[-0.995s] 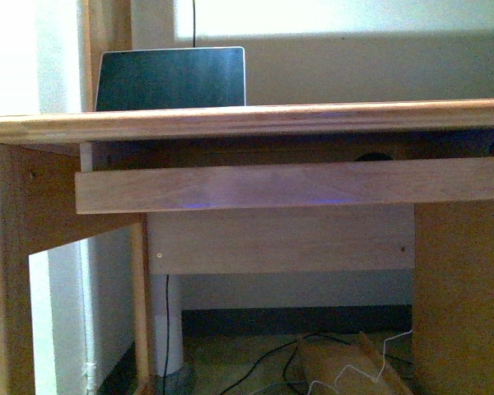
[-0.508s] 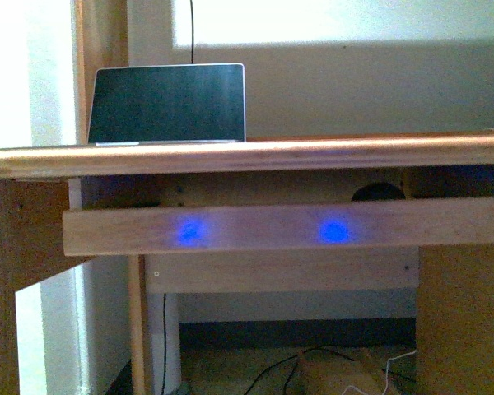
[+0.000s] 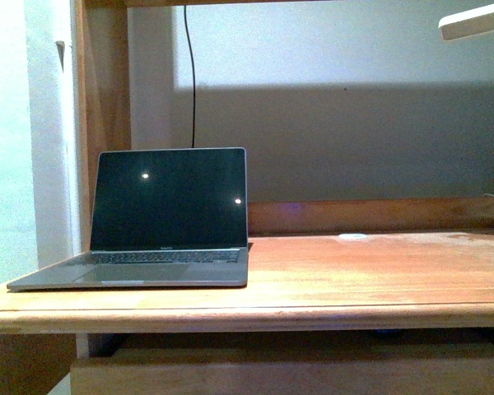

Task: Place mouse

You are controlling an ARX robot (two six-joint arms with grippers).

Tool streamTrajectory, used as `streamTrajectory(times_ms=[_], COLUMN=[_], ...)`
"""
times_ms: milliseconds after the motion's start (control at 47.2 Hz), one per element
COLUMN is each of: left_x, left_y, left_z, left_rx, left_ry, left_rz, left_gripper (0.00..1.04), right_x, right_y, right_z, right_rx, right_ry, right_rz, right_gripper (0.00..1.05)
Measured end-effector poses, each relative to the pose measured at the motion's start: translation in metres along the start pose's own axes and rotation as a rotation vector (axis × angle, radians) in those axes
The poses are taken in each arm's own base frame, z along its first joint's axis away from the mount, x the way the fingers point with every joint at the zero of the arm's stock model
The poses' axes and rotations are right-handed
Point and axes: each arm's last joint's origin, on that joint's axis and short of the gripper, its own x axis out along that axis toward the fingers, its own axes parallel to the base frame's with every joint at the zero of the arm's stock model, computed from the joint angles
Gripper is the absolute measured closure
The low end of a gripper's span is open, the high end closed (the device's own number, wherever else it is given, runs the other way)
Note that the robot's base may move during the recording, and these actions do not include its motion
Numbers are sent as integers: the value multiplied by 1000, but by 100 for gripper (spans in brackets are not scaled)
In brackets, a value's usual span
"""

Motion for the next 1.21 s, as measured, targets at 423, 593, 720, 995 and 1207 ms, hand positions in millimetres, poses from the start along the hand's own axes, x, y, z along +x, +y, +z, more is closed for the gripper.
streamTrajectory(times_ms=[423, 593, 720, 995, 1207], left_x=[77, 128, 159, 213, 245], left_y=[26, 42, 45, 17, 4], left_z=[9, -4, -12, -33, -46], left_rx=[279, 828, 1098, 1341, 1378], left_ry=[211, 98, 17, -159, -207], left_rz=[-250, -255, -272, -398, -444], left_gripper=[8, 8, 8, 8, 8], right_x=[0, 0, 0, 0, 0], right_y=[0, 0, 0, 0, 0], right_z=[0, 0, 0, 0, 0], right_rx=[0, 0, 0, 0, 0], right_ry=[0, 0, 0, 0, 0], right_rz=[0, 0, 0, 0, 0], right_gripper=[7, 7, 7, 7, 7])
